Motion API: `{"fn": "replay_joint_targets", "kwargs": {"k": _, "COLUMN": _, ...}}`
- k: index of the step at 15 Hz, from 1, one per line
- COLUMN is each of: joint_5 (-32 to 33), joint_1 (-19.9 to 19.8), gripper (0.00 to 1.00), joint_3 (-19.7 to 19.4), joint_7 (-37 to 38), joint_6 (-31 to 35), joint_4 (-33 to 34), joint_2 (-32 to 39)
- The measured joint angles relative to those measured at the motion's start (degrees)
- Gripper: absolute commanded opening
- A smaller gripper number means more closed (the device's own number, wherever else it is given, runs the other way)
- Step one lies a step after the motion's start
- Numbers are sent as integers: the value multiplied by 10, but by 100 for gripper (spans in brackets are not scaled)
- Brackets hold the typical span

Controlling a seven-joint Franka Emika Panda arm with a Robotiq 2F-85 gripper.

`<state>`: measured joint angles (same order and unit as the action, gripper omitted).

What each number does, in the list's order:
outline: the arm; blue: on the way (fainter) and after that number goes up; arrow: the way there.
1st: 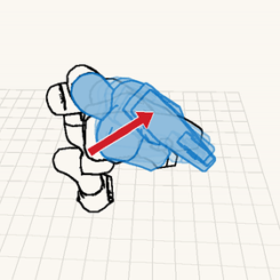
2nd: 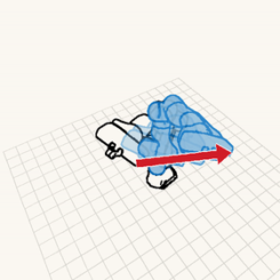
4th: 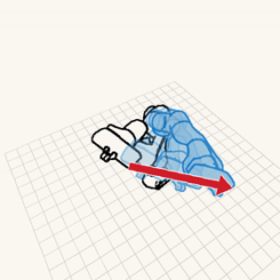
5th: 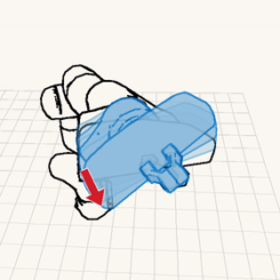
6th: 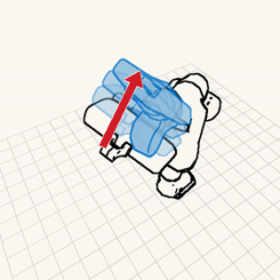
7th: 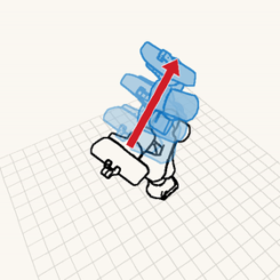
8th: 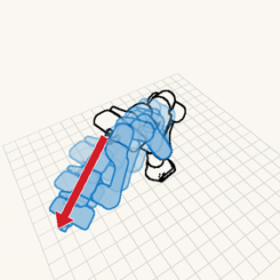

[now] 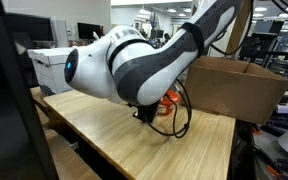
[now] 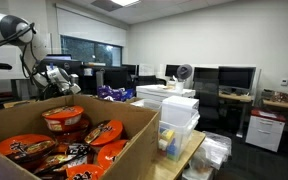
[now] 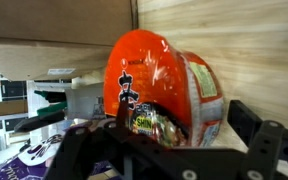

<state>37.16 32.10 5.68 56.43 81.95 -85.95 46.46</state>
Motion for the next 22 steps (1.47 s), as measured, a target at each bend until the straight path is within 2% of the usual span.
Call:
{"fn": "replay_joint_targets", "kwargs": {"k": 14, "joint_5": 1, "joint_1": 1, "gripper": 100, "joint_3": -12, "joint_7": 27, "joint_6": -1, "joint_4": -12, "joint_2": -2}}
{"fn": "replay_joint_targets", "kwargs": {"k": 22, "joint_5": 25, "joint_1": -3, "gripper": 100, "joint_3": -27, "joint_7": 37, "joint_6": -1, "joint_4": -37, "joint_2": -8}}
